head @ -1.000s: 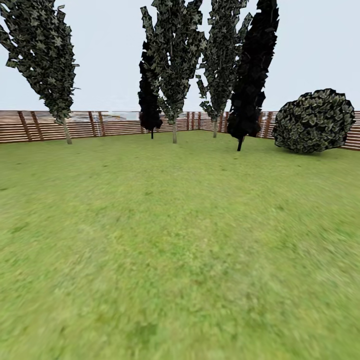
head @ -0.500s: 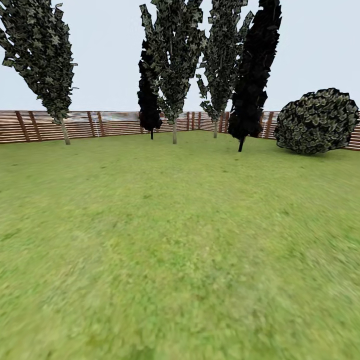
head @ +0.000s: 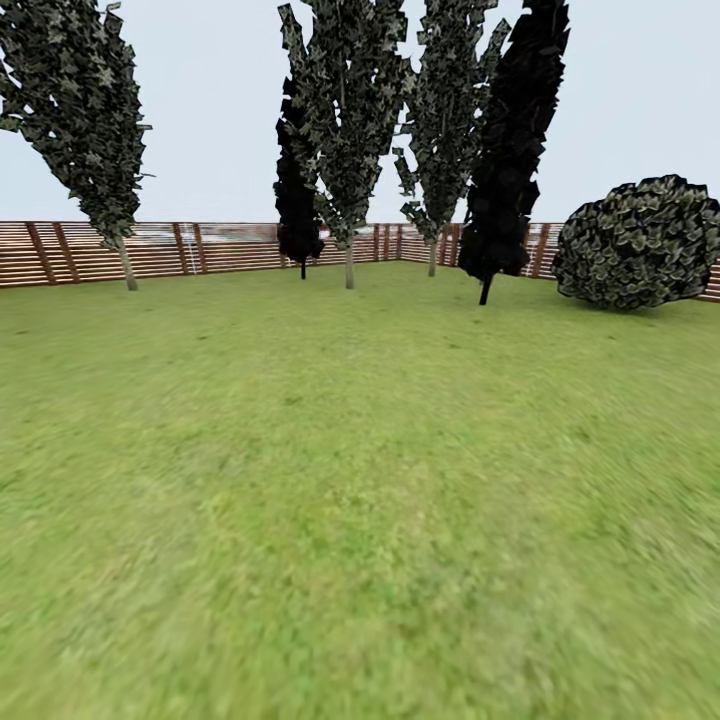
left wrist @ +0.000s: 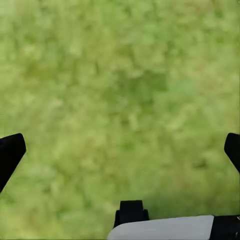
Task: Take the three Easter eggs out of the wicker basket on the lawn in the garden, then place them on the lawn next to a single tree (choose any tree) so that all three eggs are next to the same tree and none are left in the basket.
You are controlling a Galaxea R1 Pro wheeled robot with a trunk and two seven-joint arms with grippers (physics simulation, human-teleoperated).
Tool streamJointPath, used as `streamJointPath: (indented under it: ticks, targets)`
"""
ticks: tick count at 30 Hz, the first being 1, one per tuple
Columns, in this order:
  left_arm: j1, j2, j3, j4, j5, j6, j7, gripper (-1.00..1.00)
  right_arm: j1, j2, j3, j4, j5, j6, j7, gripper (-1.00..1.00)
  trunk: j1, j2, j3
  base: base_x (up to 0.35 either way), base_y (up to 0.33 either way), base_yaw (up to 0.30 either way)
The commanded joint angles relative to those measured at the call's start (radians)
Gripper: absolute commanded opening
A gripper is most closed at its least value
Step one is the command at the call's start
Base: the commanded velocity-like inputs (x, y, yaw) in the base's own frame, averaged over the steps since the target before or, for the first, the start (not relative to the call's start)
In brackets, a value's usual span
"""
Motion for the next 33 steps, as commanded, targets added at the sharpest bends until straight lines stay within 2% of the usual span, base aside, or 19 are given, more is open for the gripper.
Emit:
streamJointPath:
  ticks: [1,8,19,23,29,33]
  targets:
    - [0.0,0.0,0.0,-0.001,-0.005,-0.002,0.0,1.0,0.0,0.0,0.0,0.001,-0.004,-0.003,-0.001,1.0,0.001,0.0,-0.001,0.325,0.081,0.0]
    - [0.0,-0.001,0.0,0.0,-0.005,-0.002,0.001,1.0,0.0,0.002,0.001,0.002,-0.004,-0.003,0.005,1.0,0.001,0.0,-0.001,0.325,0.082,0.0]
    - [0.0,-0.001,0.0,0.0,-0.005,-0.002,0.001,1.0,-0.001,0.003,0.002,-0.004,-0.003,-0.013,0.005,1.0,0.001,0.0,-0.001,0.325,0.084,-0.102]
    - [0.0,-0.001,0.0,0.0,-0.005,-0.002,0.001,1.0,-0.001,-0.001,0.002,-0.045,-0.002,-0.05,0.0,1.0,0.001,0.0,-0.001,0.325,0.084,-0.003]
    - [0.0,-0.001,0.0,-0.001,-0.004,-0.003,0.002,1.0,-0.009,-0.004,0.002,-0.124,-0.001,-0.053,-0.002,1.0,0.001,0.0,-0.001,0.325,0.09,0.0]
    - [0.0,0.0,0.001,-0.004,-0.004,-0.002,0.002,1.0,-0.014,-0.002,0.003,-0.128,-0.001,-0.056,0.001,1.0,0.001,0.0,-0.001,0.325,0.099,0.0]
